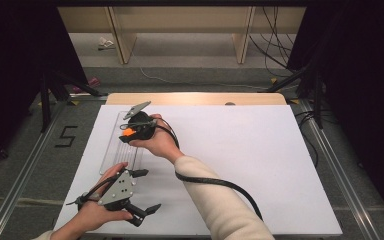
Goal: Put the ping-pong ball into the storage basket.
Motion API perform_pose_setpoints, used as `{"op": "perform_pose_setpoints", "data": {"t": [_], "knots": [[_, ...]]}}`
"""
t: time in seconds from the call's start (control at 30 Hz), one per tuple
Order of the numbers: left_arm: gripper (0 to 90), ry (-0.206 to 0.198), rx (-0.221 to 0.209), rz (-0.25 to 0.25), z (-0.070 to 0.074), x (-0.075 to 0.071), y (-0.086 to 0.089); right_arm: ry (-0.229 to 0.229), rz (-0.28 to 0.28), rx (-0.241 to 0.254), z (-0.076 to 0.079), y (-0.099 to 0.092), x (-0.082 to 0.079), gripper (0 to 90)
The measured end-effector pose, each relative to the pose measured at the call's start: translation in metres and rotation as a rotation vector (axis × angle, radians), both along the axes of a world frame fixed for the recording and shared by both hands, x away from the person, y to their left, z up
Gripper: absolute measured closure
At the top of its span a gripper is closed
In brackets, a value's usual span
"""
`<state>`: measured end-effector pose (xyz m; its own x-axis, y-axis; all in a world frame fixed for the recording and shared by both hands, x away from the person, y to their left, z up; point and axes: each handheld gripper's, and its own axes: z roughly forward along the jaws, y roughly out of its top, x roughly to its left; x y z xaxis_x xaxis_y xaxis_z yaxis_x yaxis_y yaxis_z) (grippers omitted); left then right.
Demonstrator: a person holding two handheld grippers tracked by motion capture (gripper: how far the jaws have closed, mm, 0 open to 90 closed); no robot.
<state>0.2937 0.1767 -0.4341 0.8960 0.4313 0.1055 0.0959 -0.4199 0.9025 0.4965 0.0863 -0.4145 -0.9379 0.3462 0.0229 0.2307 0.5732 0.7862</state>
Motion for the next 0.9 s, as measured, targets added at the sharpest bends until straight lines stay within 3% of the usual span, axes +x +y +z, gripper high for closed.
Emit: {"op": "perform_pose_setpoints", "data": {"t": [0.9], "knots": [[0.0,-0.001,0.003,-0.006,0.0000,-0.0001,-0.0002,0.015,-0.006,-0.019,-0.0086,0.0066,0.0044,51.3]]}}
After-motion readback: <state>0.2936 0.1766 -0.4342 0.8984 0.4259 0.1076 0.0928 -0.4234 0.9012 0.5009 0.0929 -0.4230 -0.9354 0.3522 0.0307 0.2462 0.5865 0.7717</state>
